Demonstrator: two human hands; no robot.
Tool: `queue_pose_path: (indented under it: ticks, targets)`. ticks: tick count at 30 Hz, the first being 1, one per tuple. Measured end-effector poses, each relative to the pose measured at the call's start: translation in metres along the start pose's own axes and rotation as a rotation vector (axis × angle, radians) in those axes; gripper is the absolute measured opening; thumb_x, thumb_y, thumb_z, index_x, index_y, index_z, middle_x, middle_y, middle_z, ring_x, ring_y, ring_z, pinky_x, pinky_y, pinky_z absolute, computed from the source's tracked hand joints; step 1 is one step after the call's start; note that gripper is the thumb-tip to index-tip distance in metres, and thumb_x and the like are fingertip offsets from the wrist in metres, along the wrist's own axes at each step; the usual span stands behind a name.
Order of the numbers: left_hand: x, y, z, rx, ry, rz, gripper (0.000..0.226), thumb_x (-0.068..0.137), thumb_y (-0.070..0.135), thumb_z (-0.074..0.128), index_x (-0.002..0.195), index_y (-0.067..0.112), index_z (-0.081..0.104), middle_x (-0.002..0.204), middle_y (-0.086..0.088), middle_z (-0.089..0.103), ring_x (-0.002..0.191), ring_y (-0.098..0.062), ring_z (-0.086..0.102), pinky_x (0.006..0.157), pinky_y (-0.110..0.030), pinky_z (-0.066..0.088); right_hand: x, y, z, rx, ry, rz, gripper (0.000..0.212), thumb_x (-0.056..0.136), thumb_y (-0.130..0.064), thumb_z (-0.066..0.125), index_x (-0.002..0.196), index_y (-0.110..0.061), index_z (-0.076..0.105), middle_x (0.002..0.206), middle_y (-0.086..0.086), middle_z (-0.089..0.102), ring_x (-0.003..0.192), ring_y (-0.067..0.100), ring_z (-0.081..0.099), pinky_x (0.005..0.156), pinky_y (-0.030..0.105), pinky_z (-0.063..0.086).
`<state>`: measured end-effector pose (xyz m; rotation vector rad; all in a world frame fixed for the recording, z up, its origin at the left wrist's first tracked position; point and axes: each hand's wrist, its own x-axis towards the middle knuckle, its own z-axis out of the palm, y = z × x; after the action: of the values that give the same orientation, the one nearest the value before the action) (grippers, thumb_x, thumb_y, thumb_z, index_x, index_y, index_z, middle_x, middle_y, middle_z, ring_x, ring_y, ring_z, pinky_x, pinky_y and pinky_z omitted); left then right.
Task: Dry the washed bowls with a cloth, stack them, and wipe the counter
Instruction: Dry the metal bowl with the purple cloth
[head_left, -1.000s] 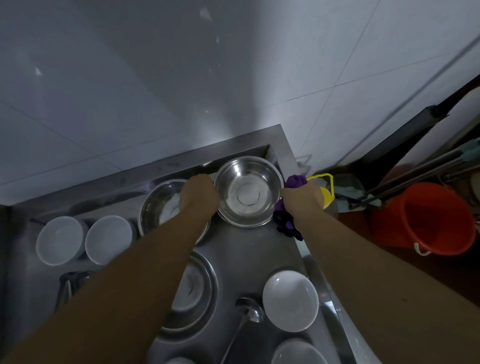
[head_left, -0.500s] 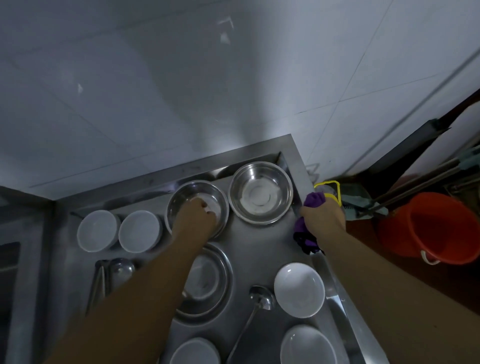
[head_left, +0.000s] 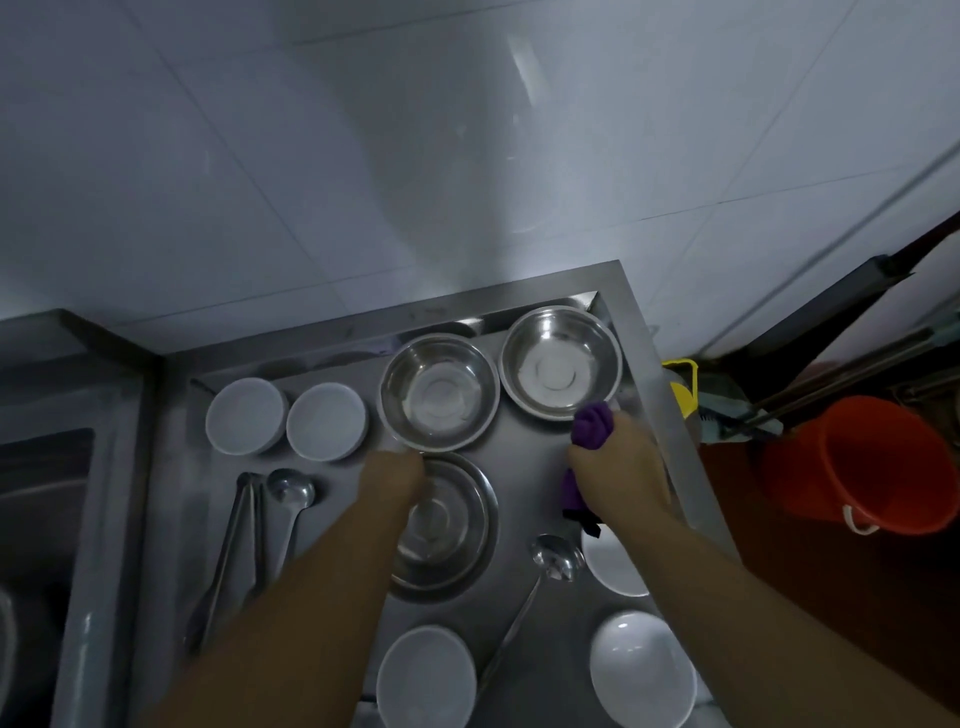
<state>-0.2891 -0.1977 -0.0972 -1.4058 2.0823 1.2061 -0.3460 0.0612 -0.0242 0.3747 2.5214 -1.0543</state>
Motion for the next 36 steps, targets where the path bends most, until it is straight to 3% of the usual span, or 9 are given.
queue_pose_path:
  ticks: [4, 6, 10, 13, 18, 22, 26, 31, 36]
  targets:
    - [0.023, -0.004, 0.01, -0.389, -0.041, -0.197, 0.032, 0.1, 0.018, 0.06, 0.121, -0.004, 0.069, 0.131, -0.031, 0.067, 0.116, -0.045, 0.069, 0.093, -0.047, 0.058, -0.014, -0.008, 0.026, -0.027, -0.064, -0.048, 0.024, 0.082, -0.027, 0.072, 0.102, -0.023, 0.059, 0.086, -0.004, 0.064, 0.08, 0.02, 0.063, 0.07, 0.035, 0.05]
    - [0.029, -0.001, 0.011, -0.508, -0.066, -0.235, 0.017, 0.096, 0.013, 0.065, 0.098, -0.003, 0.071, 0.118, -0.035, 0.07, 0.091, -0.041, 0.071, 0.083, -0.048, 0.057, -0.022, -0.008, 0.037, -0.029, -0.106, -0.092, 0.026, 0.083, -0.027, 0.074, 0.105, -0.026, 0.059, 0.086, -0.009, 0.063, 0.078, 0.014, 0.061, 0.068, 0.032, 0.047]
    - [0.037, 0.008, 0.007, -0.632, -0.117, -0.244, 0.01, 0.094, 0.007, 0.07, 0.096, -0.003, 0.069, 0.081, -0.021, 0.071, 0.06, -0.027, 0.067, 0.057, -0.035, 0.057, -0.035, -0.006, 0.05, -0.061, -0.103, -0.134, 0.024, 0.084, -0.028, 0.074, 0.1, -0.031, 0.056, 0.082, -0.013, 0.061, 0.073, 0.004, 0.058, 0.058, 0.024, 0.041]
    - [0.036, 0.011, 0.003, -0.64, -0.099, -0.222, 0.015, 0.097, 0.014, 0.069, 0.1, 0.0, 0.068, 0.08, -0.017, 0.068, 0.066, -0.025, 0.066, 0.072, -0.039, 0.061, -0.045, -0.006, 0.053, -0.063, -0.107, -0.137, 0.023, 0.083, -0.028, 0.073, 0.097, -0.032, 0.055, 0.081, -0.012, 0.061, 0.072, 0.003, 0.058, 0.057, 0.023, 0.04]
    - [0.01, 0.002, -0.022, -0.72, -0.099, -0.154, 0.017, 0.095, 0.012, 0.065, 0.107, 0.001, 0.066, 0.107, -0.027, 0.071, 0.098, -0.042, 0.072, 0.091, -0.062, 0.06, -0.065, -0.015, 0.046, -0.05, -0.131, -0.14, 0.025, 0.08, -0.035, 0.074, 0.098, -0.033, 0.057, 0.084, -0.011, 0.065, 0.075, 0.007, 0.062, 0.061, 0.028, 0.048]
    - [-0.029, -0.014, -0.049, -0.867, -0.127, -0.144, 0.014, 0.098, 0.007, 0.062, 0.11, 0.001, 0.067, 0.099, -0.023, 0.073, 0.086, -0.036, 0.072, 0.064, -0.044, 0.064, -0.087, -0.033, 0.033, -0.03, -0.164, -0.2, 0.029, 0.076, -0.051, 0.078, 0.094, -0.041, 0.057, 0.086, -0.016, 0.066, 0.075, -0.002, 0.062, 0.057, 0.014, 0.04]
    - [-0.078, -0.034, -0.082, -0.951, -0.273, -0.065, 0.014, 0.101, 0.009, 0.061, 0.113, 0.005, 0.069, 0.101, -0.018, 0.075, 0.085, -0.03, 0.073, 0.065, -0.037, 0.062, -0.116, -0.059, 0.016, 0.073, -0.165, -0.295, 0.038, 0.065, -0.071, 0.075, 0.092, -0.051, 0.058, 0.083, -0.02, 0.068, 0.08, -0.012, 0.062, 0.057, 0.007, 0.045]
    - [-0.142, -0.053, -0.123, -0.986, -0.432, 0.061, 0.024, 0.1, 0.013, 0.063, 0.119, 0.002, 0.072, 0.103, -0.015, 0.08, 0.084, -0.024, 0.077, 0.076, -0.037, 0.061, -0.157, -0.103, -0.007, 0.126, -0.256, -0.47, 0.049, 0.068, -0.079, 0.072, 0.108, -0.057, 0.056, 0.098, -0.028, 0.068, 0.09, -0.005, 0.066, 0.081, 0.025, 0.057]
    - [-0.211, -0.054, -0.152, -0.997, -0.618, 0.309, 0.049, 0.089, 0.025, 0.074, 0.132, 0.0, 0.068, 0.131, -0.025, 0.07, 0.115, -0.033, 0.072, 0.093, -0.041, 0.061, -0.197, -0.138, -0.03, 0.083, -0.461, -0.667, 0.038, 0.084, -0.061, 0.061, 0.122, -0.054, 0.055, 0.107, -0.017, 0.07, 0.1, 0.006, 0.067, 0.095, 0.043, 0.059]
